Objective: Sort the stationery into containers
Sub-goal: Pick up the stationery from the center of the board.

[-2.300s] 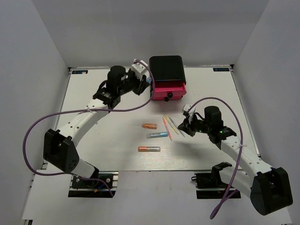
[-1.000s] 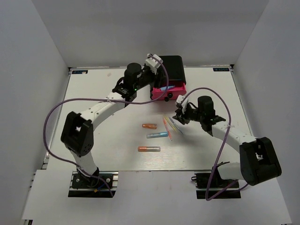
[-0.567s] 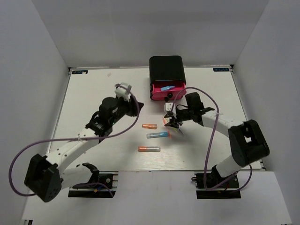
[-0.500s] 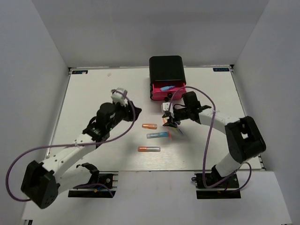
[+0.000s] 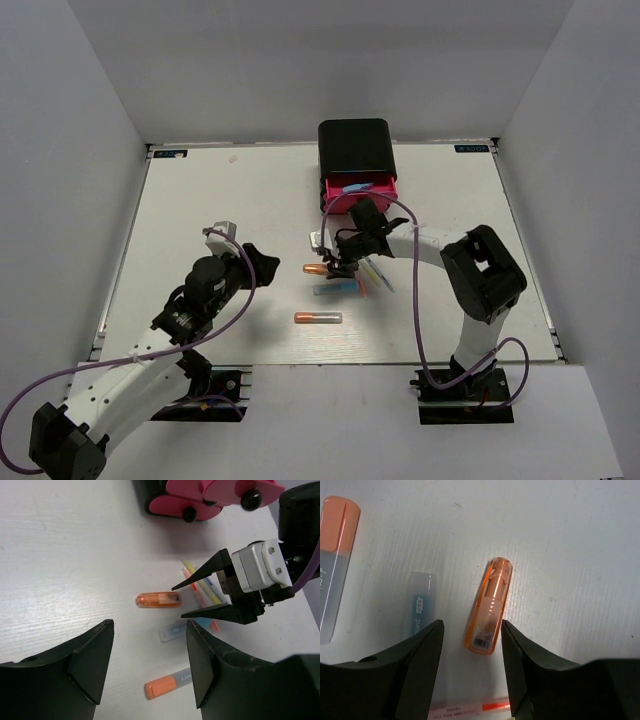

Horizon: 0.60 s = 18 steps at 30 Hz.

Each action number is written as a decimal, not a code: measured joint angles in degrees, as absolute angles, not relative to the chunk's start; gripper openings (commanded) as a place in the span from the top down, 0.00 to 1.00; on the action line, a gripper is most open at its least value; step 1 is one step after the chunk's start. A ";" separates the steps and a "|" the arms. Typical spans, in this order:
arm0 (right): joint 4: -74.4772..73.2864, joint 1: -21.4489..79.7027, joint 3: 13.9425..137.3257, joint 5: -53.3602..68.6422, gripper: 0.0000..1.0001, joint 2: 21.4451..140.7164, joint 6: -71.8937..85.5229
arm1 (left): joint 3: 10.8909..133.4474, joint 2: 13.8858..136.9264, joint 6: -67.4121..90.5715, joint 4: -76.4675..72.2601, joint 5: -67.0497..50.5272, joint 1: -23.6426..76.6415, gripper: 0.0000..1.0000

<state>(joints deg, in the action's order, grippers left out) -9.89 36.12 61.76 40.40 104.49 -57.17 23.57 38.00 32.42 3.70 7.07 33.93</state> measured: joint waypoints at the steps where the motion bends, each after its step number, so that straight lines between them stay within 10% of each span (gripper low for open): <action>1: -9.93 36.56 61.93 39.97 0.44 104.99 -57.01 | 23.38 38.02 32.60 4.36 7.07 33.93 0.30; 13: -8.69 38.52 66.24 33.04 0.60 110.56 -52.86 | 22.24 38.39 32.91 7.75 5.96 33.93 0.28; 18: -8.45 38.89 66.22 32.03 0.96 110.56 -53.12 | 22.17 41.25 32.40 6.79 4.69 33.93 0.28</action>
